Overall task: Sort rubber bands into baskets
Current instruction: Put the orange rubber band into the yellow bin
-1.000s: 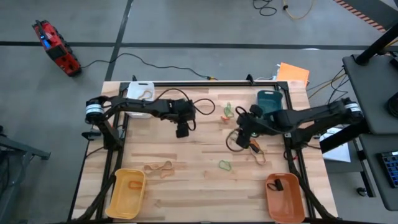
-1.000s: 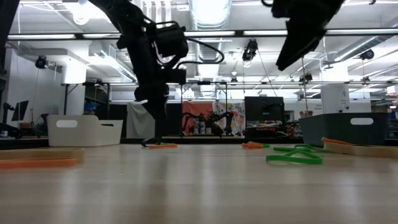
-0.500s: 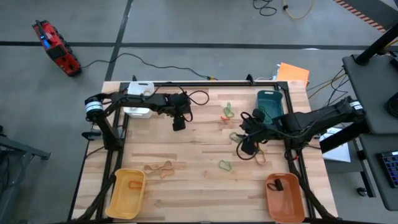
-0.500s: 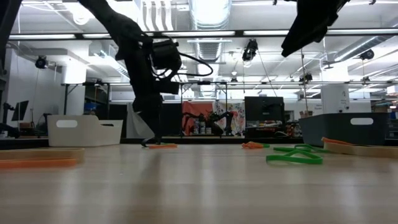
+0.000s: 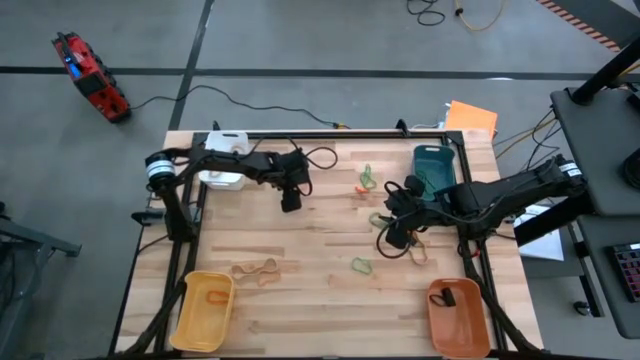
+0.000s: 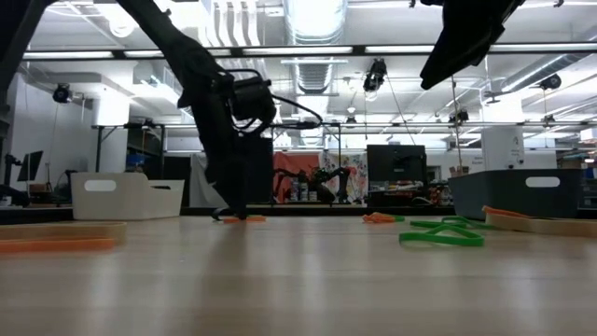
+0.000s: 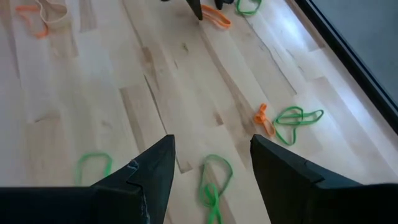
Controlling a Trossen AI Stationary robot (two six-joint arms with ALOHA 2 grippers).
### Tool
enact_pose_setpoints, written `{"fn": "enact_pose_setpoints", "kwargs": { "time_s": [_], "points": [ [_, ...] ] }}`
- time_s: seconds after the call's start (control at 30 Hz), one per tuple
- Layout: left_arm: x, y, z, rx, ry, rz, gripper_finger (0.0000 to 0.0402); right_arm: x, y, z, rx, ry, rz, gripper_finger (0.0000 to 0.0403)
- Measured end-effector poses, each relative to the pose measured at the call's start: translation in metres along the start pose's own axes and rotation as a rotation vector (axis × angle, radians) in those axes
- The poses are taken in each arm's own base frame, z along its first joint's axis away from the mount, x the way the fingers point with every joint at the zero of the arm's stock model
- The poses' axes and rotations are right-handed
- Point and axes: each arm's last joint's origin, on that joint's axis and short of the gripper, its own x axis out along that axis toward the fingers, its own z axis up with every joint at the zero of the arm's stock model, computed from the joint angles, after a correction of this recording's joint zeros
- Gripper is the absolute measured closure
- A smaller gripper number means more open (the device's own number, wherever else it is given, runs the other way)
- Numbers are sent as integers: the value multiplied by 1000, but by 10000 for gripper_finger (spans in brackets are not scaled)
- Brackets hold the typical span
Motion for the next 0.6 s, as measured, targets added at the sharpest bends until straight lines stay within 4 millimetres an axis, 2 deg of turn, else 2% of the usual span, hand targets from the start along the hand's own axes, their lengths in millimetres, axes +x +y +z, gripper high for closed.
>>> {"fn": "enact_pose_setpoints", "kwargs": {
  "time_s": [0.17, 0.27, 0.4, 0.6],
  "points": [
    [8, -1, -1, -6, 14, -3, 214, 0, 0, 0, 0, 0, 0, 204],
    [10, -1, -1, -10, 16, -5, 234, 0, 0, 0, 1, 0, 0, 204],
    [10, -1, -1, -12, 15, -13, 285, 0, 0, 0, 2, 0, 0, 204],
    [11, -1, 0, -51, 3, -8, 387, 0, 0, 0, 3, 0, -1, 204]
  ]
}}
